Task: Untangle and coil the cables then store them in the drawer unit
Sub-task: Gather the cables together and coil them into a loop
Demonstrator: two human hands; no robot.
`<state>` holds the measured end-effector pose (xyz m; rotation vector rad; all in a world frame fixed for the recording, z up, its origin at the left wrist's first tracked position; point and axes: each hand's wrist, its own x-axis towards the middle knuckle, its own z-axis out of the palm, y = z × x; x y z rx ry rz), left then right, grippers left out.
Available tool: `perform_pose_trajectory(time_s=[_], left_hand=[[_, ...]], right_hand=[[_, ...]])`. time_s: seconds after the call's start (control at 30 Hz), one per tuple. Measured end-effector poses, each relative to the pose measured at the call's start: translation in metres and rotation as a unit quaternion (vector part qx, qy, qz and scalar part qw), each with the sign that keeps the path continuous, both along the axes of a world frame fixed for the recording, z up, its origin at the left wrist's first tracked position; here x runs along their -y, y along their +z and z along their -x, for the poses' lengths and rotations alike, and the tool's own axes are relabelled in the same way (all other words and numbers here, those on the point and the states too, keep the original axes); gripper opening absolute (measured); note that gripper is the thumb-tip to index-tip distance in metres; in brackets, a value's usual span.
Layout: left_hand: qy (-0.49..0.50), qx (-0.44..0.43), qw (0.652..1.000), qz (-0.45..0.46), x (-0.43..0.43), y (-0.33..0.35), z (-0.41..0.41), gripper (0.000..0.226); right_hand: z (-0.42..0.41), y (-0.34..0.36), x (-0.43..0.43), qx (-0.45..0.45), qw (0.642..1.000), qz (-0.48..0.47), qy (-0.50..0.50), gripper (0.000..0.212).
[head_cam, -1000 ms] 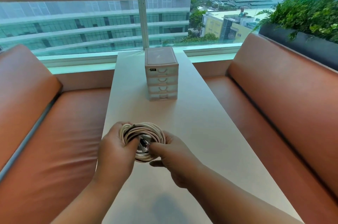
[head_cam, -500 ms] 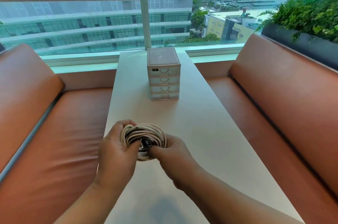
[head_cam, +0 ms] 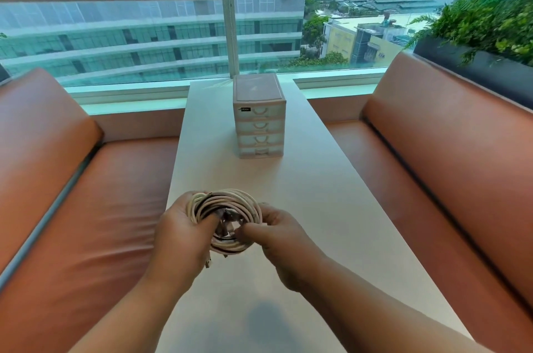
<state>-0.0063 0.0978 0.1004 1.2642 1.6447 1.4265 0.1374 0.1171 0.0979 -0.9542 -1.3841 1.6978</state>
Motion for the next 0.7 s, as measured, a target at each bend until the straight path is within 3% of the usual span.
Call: perform_pose_trajectory(time_s=[0.07, 0.2, 0.7], left_hand=[[0.003, 0.022, 1.0, 0.009, -0.0007, -0.0016, 0.0013, 0.004], [0.017, 0.05, 0.998, 0.017, 0.0003, -0.0056, 0.0007, 0.012], [0.041, 0.121, 0.991, 0.026, 0.0035, -0.0045, -0.0026, 0.008]], right_hand=[[0.0012, -0.0022, -0.001, 0.036, 0.999, 0.026, -0.026, 0.026], [0.0011, -0.0079, -0.0009, 0.109, 0.988, 0.074, -0.075, 0.03], [-0.0011, -0.0031, -0.0048, 0.182, 0.977, 0.11, -0.014, 0.045]])
